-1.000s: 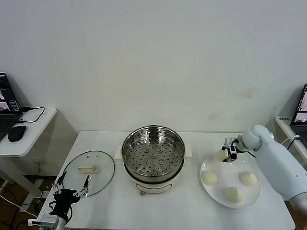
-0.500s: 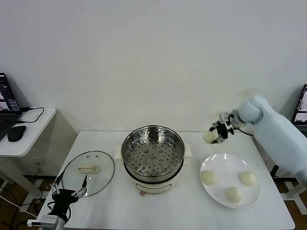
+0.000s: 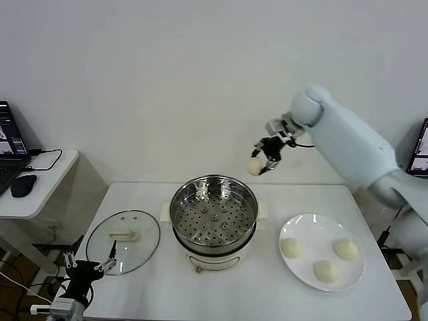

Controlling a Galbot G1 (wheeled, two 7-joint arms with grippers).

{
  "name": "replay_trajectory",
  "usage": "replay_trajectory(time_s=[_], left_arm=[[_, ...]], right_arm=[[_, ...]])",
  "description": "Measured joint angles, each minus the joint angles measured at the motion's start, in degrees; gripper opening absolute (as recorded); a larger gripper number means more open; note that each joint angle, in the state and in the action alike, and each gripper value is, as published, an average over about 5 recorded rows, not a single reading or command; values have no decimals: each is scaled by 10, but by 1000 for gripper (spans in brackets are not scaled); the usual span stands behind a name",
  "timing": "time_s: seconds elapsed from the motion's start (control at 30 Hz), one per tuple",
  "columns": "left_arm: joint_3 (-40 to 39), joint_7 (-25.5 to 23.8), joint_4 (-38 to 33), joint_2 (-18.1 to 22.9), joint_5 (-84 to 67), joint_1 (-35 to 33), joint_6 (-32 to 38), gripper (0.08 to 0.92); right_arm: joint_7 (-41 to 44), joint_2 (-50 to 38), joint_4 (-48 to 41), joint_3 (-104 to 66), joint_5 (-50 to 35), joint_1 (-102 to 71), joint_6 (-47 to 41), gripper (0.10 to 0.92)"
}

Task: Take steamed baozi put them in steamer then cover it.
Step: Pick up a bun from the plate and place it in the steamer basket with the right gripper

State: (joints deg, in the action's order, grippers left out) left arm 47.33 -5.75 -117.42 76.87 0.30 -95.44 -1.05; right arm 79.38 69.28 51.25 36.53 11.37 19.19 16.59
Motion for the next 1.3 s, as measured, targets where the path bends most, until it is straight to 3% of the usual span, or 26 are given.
replay_trajectory(time_s=[0.57, 1.3], left_arm=[[4, 0, 3, 7, 11, -13, 0, 823], [0, 1, -5, 18, 12, -17, 0, 823]], right_arm=[[-9, 91, -34, 34, 39, 5, 224, 594], [-54, 142, -56, 55, 130, -38, 297, 594]])
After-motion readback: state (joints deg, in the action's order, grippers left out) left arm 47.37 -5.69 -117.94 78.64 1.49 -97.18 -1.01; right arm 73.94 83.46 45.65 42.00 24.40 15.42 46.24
